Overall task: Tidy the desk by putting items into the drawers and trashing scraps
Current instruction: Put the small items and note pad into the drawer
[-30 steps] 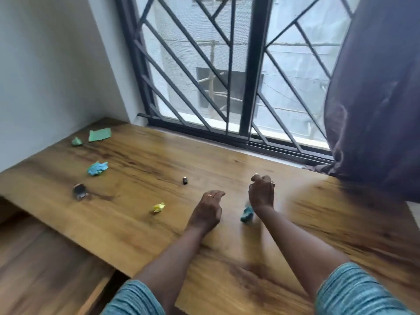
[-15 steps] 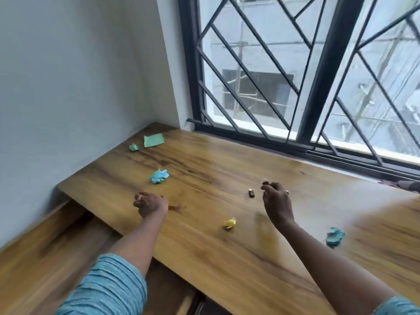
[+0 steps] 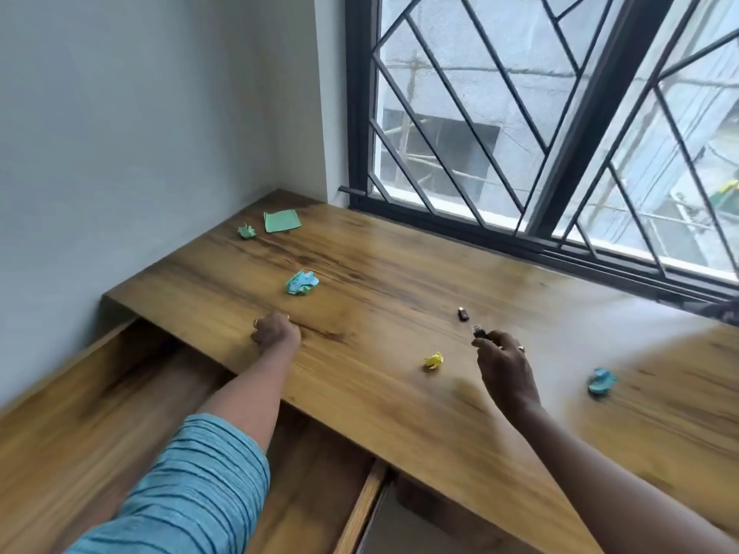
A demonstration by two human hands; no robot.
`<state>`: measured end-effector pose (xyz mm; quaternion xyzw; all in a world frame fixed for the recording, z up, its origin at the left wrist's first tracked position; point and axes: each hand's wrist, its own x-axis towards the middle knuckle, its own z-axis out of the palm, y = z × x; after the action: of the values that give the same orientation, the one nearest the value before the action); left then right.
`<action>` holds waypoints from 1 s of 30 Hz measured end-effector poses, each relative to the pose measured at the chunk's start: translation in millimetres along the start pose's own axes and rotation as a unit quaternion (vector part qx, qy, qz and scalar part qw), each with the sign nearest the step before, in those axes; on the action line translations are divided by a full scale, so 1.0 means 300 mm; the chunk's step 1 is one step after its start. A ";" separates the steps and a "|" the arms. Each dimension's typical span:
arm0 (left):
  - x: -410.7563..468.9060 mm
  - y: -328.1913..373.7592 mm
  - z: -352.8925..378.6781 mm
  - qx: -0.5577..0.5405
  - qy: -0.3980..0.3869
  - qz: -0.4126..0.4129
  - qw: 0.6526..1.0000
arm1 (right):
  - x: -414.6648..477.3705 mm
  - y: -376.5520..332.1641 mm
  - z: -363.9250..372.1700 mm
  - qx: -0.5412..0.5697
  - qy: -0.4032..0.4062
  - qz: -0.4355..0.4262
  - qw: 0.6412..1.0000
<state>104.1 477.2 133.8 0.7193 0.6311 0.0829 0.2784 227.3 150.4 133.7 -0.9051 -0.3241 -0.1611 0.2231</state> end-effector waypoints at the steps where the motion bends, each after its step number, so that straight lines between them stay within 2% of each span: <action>1: -0.023 -0.015 -0.006 -0.007 -0.004 0.015 1.000 | -0.020 -0.011 -0.012 -0.001 0.001 0.003 1.000; 8: -0.203 -0.183 -0.100 -0.058 0.019 0.091 0.994 | -0.220 -0.147 -0.074 0.023 0.044 0.045 0.998; 13: -0.342 -0.386 -0.211 -0.060 0.015 0.139 0.988 | -0.437 -0.307 -0.095 0.047 0.033 0.046 0.997; 17: -0.423 -0.561 -0.323 -0.044 0.011 0.140 0.989 | -0.558 -0.487 -0.102 0.089 -0.010 0.057 0.994; 22: -0.462 -0.784 -0.443 0.012 -0.040 0.111 0.993 | -0.652 -0.724 -0.093 0.161 -0.068 0.035 0.984; 30: -0.431 -1.044 -0.490 0.068 -0.151 0.085 0.982 | -0.782 -1.059 0.037 0.237 -0.203 0.130 0.941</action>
<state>-259.6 412.5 127.9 0.7919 0.5224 -0.0466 0.3127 -153.4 254.5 117.2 -0.8739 -0.2705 0.1383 0.3794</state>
